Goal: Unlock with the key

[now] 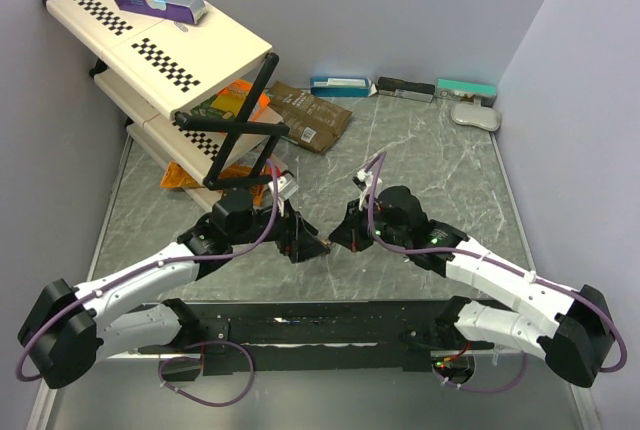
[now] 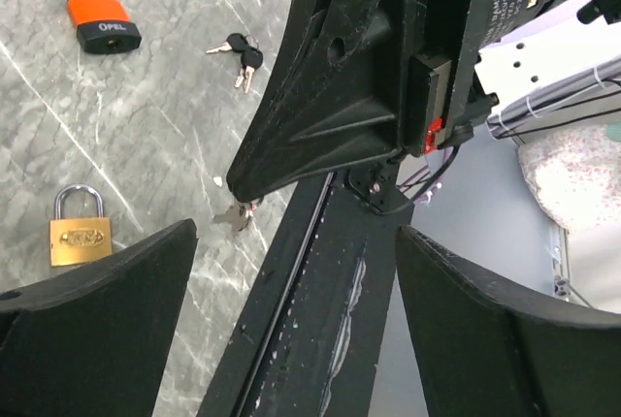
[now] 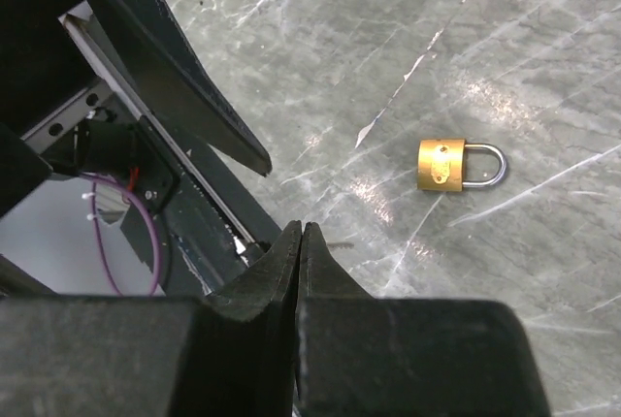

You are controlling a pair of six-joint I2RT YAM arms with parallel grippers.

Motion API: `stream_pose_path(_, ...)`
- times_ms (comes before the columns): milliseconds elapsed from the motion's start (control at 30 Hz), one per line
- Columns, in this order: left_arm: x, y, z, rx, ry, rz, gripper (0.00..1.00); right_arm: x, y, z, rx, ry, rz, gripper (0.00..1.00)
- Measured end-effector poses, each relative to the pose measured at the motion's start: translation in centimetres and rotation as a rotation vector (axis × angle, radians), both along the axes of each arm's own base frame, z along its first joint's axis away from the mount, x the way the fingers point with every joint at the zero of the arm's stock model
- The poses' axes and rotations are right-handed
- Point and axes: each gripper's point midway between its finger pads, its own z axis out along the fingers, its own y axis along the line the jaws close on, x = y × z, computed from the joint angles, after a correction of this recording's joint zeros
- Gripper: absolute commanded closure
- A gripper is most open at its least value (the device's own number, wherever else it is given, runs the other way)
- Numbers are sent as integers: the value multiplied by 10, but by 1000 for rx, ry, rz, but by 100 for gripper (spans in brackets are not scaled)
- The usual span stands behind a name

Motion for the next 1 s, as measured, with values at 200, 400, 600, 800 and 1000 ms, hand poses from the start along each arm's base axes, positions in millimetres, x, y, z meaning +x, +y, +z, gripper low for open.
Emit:
stream_pose_path(200, 3, -7, 8, -31, -34, 16, 25, 1, -1, 1, 15, 26, -20, 100)
stream_pose_path(400, 5, -14, 7, -48, -45, 27, 31, 2, -3, 3, 35, 58, -43, 100)
stream_pose_path(600, 7, -18, -10, -13, -26, 52, 32, 5, -4, 9, 70, 82, -71, 100)
stream_pose_path(800, 10, -23, -17, -4, -18, 65, 53, 4, -1, 15, 104, 95, -72, 100)
stream_pose_path(1000, 12, -28, -28, 12, 7, 69, 73, 6, -2, 17, 115, 101, -84, 100)
